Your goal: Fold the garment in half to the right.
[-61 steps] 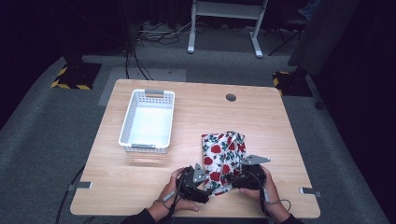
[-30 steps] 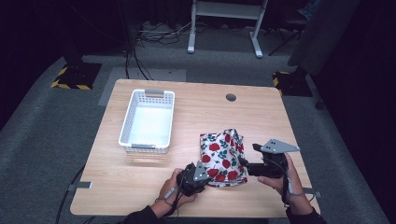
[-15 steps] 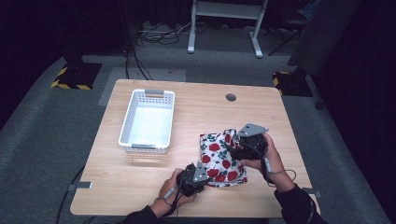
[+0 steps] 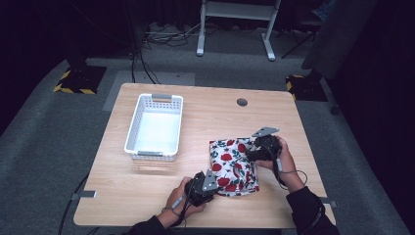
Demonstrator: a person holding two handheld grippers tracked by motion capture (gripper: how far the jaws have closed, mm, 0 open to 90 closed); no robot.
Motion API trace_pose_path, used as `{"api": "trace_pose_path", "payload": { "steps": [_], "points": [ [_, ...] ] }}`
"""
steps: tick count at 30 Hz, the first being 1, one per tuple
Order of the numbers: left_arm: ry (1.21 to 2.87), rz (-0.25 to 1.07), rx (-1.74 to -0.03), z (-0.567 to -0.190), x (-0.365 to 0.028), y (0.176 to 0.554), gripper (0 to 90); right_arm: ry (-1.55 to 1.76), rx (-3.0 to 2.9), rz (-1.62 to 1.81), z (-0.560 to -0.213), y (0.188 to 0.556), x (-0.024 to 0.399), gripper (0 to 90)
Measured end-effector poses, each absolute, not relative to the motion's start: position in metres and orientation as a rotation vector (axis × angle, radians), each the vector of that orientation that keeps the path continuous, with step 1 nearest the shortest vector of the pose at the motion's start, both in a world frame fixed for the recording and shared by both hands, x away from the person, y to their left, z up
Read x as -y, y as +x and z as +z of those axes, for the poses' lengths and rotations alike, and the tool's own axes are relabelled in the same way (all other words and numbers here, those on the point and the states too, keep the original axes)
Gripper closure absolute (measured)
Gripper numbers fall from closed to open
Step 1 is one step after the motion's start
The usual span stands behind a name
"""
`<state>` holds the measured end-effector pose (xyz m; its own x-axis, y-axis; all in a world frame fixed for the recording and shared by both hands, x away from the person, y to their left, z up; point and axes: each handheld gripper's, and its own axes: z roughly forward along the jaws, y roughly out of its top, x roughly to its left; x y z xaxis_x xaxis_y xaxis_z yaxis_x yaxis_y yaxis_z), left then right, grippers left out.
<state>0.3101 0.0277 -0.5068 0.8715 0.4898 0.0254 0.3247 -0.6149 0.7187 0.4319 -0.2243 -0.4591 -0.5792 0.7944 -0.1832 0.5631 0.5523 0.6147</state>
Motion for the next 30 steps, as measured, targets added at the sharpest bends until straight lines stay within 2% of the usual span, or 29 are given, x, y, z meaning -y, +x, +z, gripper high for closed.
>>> {"api": "trace_pose_path", "payload": {
  "steps": [7,19,30],
  "points": [
    [2.28,0.287,-0.584,-0.507,-0.028,0.31,79.5,1.167,-2.337,0.781,-0.468,0.428,0.251,24.7],
    [2.281,0.284,-0.579,-0.507,-0.028,0.31,79.4,1.145,-2.352,0.718,-0.487,0.425,0.284,23.2],
    [2.278,0.29,-0.569,-0.507,-0.029,0.31,79.2,1.122,-2.323,0.774,-0.478,0.424,0.287,23.6]
  ]
}}
